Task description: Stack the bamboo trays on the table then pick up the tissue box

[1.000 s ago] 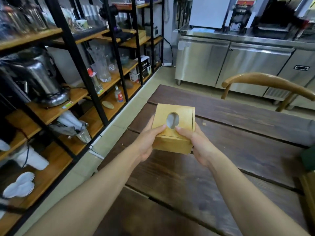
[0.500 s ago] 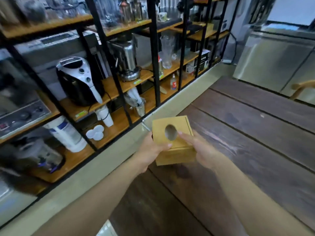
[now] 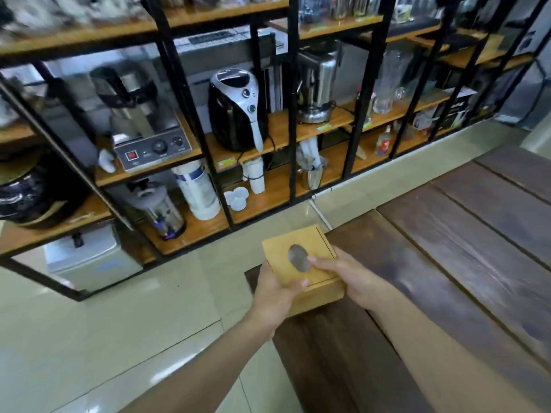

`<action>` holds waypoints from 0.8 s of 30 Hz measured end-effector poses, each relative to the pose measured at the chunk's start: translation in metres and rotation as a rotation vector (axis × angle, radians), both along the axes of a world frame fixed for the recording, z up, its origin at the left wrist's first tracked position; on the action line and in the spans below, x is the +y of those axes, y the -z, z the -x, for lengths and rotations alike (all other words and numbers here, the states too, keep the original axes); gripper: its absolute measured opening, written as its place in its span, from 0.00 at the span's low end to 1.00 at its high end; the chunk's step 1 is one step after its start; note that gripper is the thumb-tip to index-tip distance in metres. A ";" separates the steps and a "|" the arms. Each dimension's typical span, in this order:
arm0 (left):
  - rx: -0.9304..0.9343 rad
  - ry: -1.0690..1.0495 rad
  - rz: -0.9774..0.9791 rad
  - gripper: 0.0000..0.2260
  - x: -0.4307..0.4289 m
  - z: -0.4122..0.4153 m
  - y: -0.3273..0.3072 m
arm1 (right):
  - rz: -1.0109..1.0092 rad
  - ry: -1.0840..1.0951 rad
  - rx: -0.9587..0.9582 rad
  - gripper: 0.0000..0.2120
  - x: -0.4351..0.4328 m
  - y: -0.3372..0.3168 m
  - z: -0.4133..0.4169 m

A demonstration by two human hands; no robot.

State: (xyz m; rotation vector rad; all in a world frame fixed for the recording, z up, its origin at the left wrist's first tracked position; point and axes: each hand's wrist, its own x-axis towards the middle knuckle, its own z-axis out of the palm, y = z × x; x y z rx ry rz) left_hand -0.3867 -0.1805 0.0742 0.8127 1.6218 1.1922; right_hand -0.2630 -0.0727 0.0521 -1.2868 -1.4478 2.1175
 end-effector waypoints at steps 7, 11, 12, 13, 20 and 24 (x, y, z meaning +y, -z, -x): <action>0.056 -0.068 0.017 0.31 -0.020 -0.001 0.024 | -0.026 -0.080 -0.060 0.31 -0.007 0.021 0.009; 0.028 -0.108 0.017 0.33 -0.022 -0.005 0.032 | -0.052 -0.098 -0.083 0.31 -0.005 0.020 0.010; 0.027 -0.111 0.020 0.34 -0.022 -0.005 0.033 | -0.061 -0.112 -0.097 0.32 -0.005 0.020 0.011; 0.026 -0.110 0.022 0.34 -0.023 -0.005 0.034 | -0.073 -0.125 -0.106 0.33 -0.005 0.020 0.011; 0.099 -0.168 0.099 0.34 -0.026 -0.002 0.039 | -0.141 -0.208 -0.181 0.34 -0.005 0.012 0.007; 0.497 -0.139 0.062 0.36 -0.014 0.006 0.021 | -0.349 -0.222 -0.320 0.41 0.000 -0.003 -0.005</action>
